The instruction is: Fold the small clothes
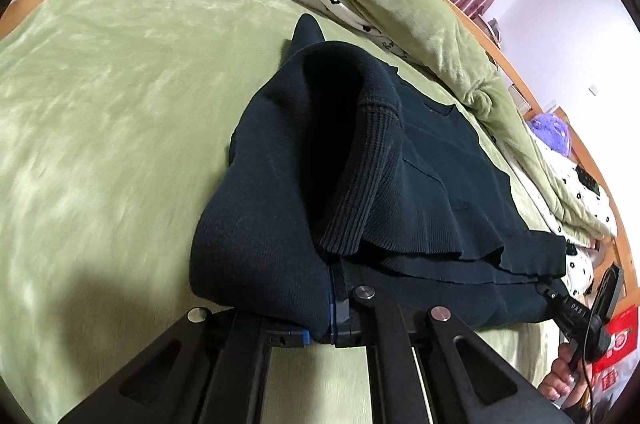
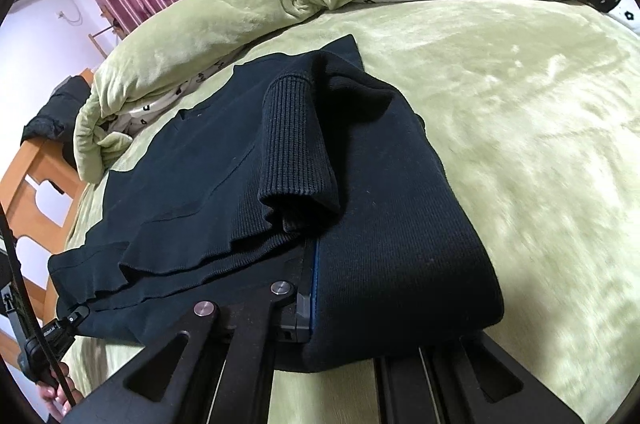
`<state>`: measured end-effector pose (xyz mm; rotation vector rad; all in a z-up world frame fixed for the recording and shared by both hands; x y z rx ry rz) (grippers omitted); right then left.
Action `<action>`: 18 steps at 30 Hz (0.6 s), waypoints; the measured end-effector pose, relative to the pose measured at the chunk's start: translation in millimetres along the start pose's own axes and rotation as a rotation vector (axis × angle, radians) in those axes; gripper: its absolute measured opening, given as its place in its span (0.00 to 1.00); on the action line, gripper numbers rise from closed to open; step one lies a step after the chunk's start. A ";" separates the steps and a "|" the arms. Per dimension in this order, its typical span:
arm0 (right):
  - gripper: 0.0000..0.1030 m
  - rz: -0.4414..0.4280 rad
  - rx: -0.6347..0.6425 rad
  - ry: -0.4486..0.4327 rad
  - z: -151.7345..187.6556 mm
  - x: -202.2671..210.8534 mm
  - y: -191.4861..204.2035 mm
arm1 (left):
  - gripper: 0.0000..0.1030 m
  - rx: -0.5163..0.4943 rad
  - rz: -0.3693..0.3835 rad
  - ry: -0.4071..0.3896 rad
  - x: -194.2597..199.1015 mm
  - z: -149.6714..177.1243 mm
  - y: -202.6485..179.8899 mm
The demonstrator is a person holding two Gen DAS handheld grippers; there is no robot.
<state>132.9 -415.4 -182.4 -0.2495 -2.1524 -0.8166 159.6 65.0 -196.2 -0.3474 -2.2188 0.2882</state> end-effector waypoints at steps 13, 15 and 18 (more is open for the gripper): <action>0.05 0.046 0.012 0.000 68.3 66.8 -29.6 | 0.06 -0.054 -0.013 0.020 54.9 65.5 -0.3; 0.05 0.046 0.006 0.008 76.1 73.4 -36.7 | 0.06 -0.065 -0.015 0.022 59.8 70.1 -1.7; 0.05 0.044 -0.010 0.012 84.8 81.6 -44.2 | 0.06 -0.076 -0.017 0.023 65.1 75.6 -1.2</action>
Point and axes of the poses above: each gripper's, at about its wrist camera, not at the fingertips, and x roughly against the way its jaws point, y to its left, z to its underside, the point moved 1 cm from there along -x, roughly the way its jaws point, and after that the axes turned 13 degrees about -x, right-handed, at the moved point
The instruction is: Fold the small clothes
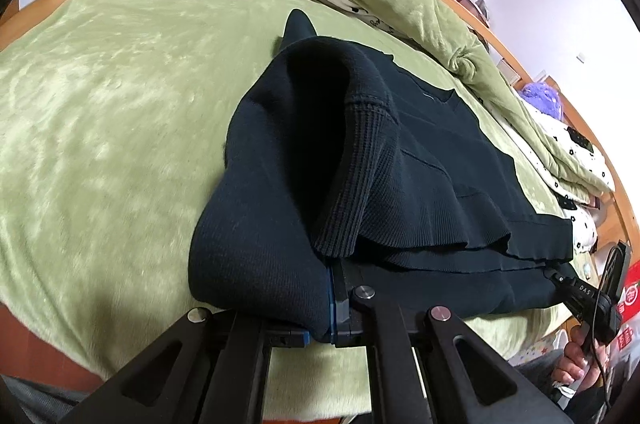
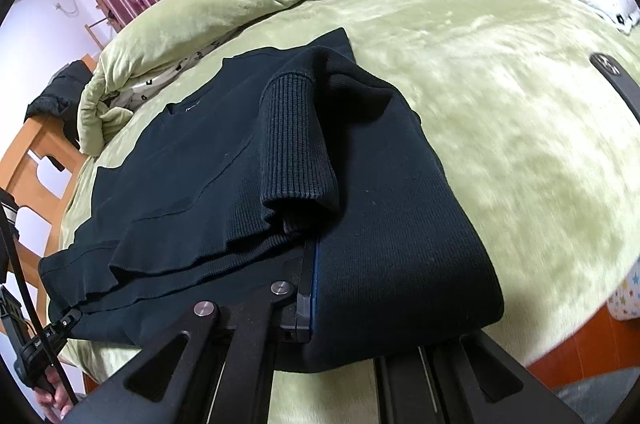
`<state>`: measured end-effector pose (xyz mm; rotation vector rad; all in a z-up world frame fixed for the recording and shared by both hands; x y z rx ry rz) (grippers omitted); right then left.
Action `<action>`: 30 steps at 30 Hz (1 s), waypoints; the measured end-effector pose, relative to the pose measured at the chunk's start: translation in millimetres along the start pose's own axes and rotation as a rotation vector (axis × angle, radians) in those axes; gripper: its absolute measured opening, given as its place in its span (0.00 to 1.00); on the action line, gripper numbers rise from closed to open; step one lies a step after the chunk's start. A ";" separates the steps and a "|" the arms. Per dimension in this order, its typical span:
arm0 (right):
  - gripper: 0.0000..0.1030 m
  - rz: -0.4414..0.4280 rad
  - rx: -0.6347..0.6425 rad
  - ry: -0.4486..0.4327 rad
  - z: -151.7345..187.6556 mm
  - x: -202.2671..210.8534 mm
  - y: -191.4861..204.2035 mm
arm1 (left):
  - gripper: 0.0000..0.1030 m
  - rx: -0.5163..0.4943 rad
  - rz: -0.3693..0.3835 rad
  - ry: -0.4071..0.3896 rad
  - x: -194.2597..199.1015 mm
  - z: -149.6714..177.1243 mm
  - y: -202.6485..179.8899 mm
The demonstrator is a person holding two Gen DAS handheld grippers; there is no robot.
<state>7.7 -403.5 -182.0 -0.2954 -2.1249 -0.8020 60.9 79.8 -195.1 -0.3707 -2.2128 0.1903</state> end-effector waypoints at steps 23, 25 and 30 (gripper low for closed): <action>0.38 0.079 0.016 -0.026 12.7 31.4 -6.6 | 0.36 -0.005 0.016 0.098 12.8 20.1 -8.0; 0.38 0.083 0.039 -0.028 12.2 36.4 -5.1 | 0.39 0.007 0.045 0.106 17.0 23.3 -7.6; 0.40 0.065 0.055 -0.027 9.5 50.5 -7.2 | 0.43 0.033 0.097 0.123 28.8 32.6 -4.9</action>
Point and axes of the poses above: each gripper's, at about its wrist camera, not at the fingertips, and x roughly against the way its jaws point, y to its left, z to its underside, the point moved 1 cm from there along -x, roughly the way its jaws point, and after that the axes turned 13 degrees about -x, right-handed, at the moved point
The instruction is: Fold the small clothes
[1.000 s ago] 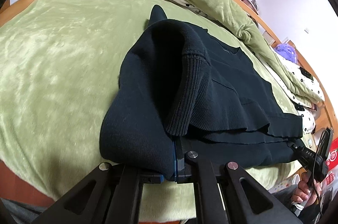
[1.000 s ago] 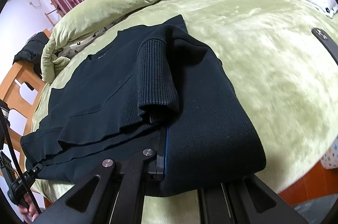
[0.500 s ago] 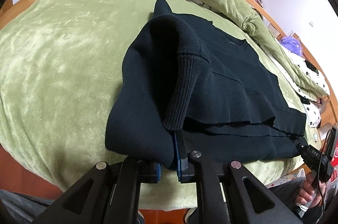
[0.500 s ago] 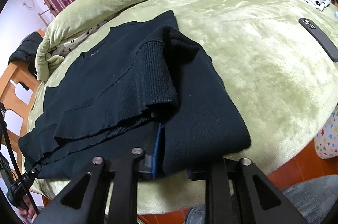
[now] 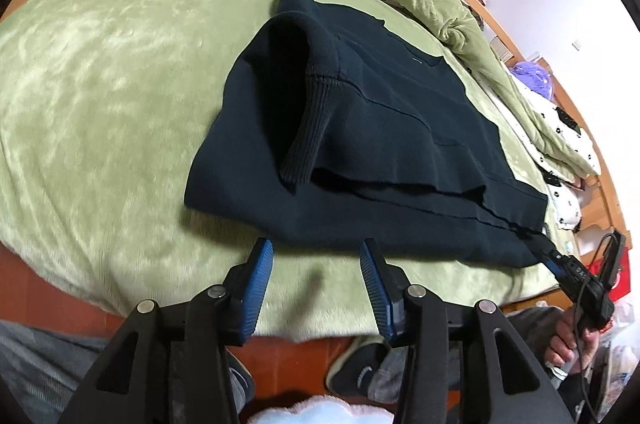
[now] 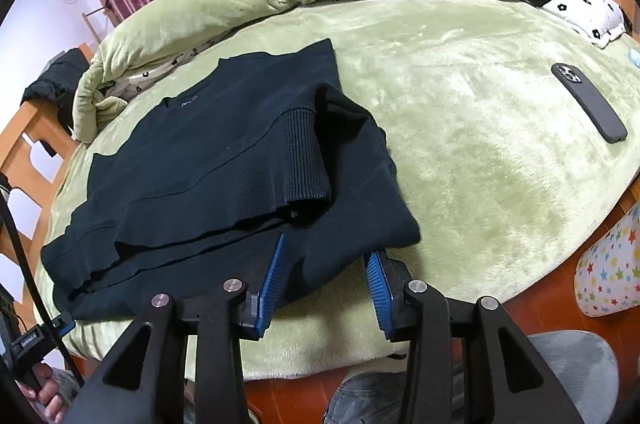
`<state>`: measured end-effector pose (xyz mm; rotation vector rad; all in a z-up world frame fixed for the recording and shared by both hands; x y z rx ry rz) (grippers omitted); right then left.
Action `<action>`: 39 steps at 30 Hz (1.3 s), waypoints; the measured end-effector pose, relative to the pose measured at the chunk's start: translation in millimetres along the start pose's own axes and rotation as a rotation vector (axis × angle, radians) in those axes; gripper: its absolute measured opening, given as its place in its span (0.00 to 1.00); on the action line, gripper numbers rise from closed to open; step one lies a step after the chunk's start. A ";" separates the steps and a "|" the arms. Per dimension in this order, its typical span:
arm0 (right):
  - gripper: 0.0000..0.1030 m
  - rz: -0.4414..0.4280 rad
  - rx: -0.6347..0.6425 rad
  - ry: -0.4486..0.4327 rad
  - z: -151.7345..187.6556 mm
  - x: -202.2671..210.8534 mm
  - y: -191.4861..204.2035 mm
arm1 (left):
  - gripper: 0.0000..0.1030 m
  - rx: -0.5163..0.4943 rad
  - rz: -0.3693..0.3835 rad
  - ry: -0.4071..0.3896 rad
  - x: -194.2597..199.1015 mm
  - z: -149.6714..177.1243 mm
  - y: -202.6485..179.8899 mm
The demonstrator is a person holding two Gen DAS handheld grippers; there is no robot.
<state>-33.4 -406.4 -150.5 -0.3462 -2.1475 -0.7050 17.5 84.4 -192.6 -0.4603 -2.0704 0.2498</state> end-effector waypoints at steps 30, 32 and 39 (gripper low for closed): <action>0.52 -0.042 0.043 -0.016 -33.1 -3.6 3.0 | 0.53 -0.046 -0.082 -0.070 -10.0 -51.7 5.9; 0.52 -0.044 0.051 -0.009 -34.1 -7.0 5.7 | 0.53 -0.046 -0.090 -0.068 -15.0 -55.1 7.8; 0.52 -0.059 0.049 0.025 -41.8 -26.7 14.9 | 0.44 -0.039 -0.059 -0.055 -23.7 -59.4 10.8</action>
Point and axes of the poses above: each gripper's, at about its wrist camera, not at the fingertips, and x roughly against the way its jaws point, y to its left, z to its underside, the point moved 1 cm from there along -x, roughly the way its jaws point, and after that the axes turned 13 degrees about -x, right-handed, at the moved point
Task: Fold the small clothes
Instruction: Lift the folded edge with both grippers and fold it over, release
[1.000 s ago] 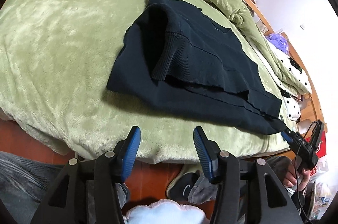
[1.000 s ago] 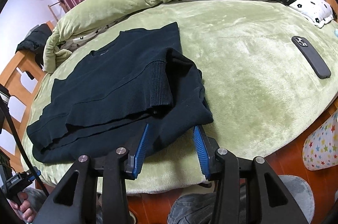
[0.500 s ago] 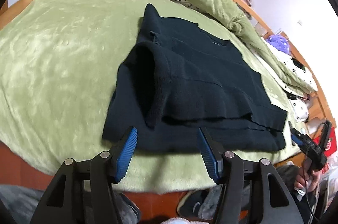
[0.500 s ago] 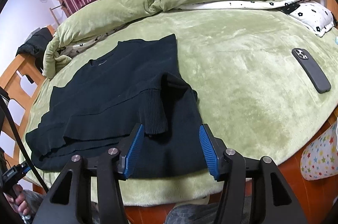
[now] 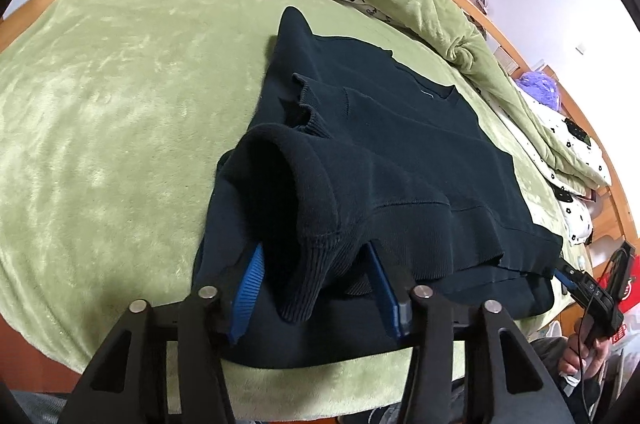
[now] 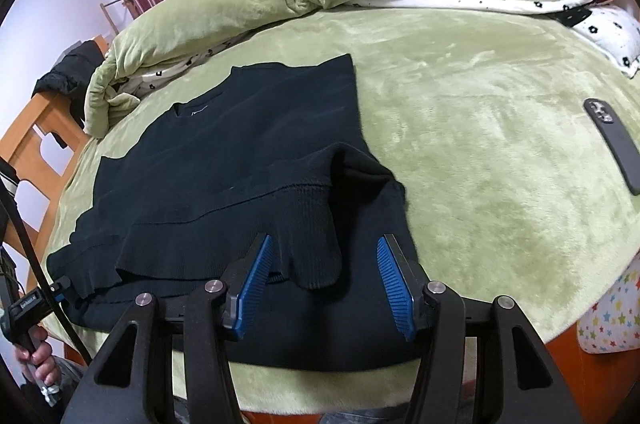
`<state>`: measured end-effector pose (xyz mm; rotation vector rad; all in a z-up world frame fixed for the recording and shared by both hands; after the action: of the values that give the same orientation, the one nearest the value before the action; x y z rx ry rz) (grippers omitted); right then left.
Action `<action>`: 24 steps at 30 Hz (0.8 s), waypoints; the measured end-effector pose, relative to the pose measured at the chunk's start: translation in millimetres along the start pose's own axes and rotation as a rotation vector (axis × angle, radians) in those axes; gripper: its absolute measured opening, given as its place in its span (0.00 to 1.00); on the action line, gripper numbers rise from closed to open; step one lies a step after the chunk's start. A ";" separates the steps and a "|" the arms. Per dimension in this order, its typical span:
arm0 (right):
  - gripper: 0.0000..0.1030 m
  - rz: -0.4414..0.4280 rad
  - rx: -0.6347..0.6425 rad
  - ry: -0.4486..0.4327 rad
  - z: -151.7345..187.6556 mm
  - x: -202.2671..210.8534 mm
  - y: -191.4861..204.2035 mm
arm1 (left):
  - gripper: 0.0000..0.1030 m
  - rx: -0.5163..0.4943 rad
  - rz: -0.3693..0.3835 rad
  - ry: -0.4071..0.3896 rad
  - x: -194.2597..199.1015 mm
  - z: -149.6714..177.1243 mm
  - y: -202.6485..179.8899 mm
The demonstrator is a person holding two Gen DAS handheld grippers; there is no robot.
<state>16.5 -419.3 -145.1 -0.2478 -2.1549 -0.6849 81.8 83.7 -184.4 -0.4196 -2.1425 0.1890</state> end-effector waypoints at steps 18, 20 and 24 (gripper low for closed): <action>0.14 -0.216 -0.072 0.036 -46.6 -21.3 40.3 | 0.12 0.022 0.131 -0.138 18.9 -61.2 -8.9; 0.14 -0.236 -0.085 0.027 -55.9 -22.0 45.7 | 0.12 0.037 0.139 -0.160 16.3 -76.2 -8.8; 0.14 -0.262 -0.118 0.000 -75.9 -29.4 57.2 | 0.12 0.052 0.124 -0.190 6.7 -101.2 -8.4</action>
<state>108.5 -411.9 -108.0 -0.0262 -2.1710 -0.9621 159.6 76.1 -119.2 -0.5232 -2.2932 0.3669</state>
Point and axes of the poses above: each gripper's, at about its wrist camera, not at the fingertips, and x roughly against the way its jaws point, y to its left, z to its underside, the point moved 1 cm from there along -x, roughly the way its jaws point, and after that the axes turned 13 degrees about -x, right-handed, at the moved point
